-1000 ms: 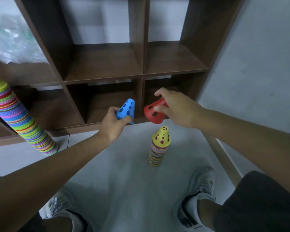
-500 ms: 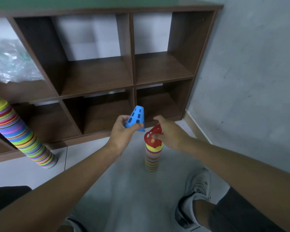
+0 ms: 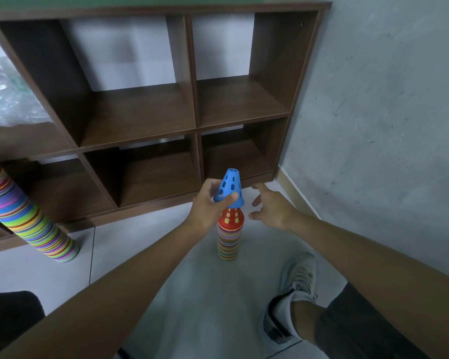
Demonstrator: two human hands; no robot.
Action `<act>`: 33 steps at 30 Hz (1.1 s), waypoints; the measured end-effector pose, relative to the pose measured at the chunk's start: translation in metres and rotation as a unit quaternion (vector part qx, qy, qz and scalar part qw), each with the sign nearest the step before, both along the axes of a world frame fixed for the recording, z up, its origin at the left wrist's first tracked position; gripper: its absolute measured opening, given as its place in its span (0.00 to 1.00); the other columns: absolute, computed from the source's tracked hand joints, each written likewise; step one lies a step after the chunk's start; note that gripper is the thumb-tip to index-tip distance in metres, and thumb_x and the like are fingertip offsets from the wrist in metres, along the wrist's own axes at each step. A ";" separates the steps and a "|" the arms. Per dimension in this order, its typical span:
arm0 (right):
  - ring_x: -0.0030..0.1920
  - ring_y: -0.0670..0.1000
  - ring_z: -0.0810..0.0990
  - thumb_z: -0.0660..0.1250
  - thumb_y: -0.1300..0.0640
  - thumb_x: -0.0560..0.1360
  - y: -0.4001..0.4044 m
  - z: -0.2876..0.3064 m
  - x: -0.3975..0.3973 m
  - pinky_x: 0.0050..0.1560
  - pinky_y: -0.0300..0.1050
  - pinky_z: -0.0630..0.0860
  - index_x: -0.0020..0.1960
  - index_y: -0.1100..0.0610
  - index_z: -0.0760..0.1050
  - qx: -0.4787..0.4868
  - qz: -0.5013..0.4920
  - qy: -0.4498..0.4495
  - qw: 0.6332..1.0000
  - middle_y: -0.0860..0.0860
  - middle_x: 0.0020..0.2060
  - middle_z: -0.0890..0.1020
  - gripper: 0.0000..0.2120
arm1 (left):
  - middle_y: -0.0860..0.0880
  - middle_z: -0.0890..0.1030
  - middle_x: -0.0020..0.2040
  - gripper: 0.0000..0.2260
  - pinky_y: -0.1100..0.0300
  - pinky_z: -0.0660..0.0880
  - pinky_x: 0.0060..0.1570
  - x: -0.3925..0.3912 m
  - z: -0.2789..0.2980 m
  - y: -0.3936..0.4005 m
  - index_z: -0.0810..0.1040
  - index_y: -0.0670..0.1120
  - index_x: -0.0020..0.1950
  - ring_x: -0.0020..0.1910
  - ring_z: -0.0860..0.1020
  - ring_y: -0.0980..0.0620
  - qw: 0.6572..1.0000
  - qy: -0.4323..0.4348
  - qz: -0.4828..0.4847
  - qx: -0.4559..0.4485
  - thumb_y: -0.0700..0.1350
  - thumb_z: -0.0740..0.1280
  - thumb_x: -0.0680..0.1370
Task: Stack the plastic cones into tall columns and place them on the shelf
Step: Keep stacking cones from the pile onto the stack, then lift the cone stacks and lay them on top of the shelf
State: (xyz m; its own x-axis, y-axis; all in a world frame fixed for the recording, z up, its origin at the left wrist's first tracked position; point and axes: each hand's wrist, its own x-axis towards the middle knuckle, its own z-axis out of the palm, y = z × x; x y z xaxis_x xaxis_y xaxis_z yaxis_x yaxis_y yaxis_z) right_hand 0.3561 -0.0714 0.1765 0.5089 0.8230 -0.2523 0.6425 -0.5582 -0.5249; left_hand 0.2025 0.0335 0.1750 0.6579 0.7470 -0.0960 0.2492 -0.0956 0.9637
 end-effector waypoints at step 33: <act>0.75 0.57 0.65 0.82 0.62 0.65 0.021 -0.206 -0.044 0.62 0.45 0.71 0.82 0.59 0.44 -0.115 -0.052 0.281 0.952 0.55 0.76 0.63 0.59 | 0.52 0.74 0.60 0.35 0.69 0.76 0.49 -0.123 -0.097 0.065 0.58 0.47 0.77 0.55 0.77 0.53 0.978 0.166 0.053 0.112 0.39 0.74 0.76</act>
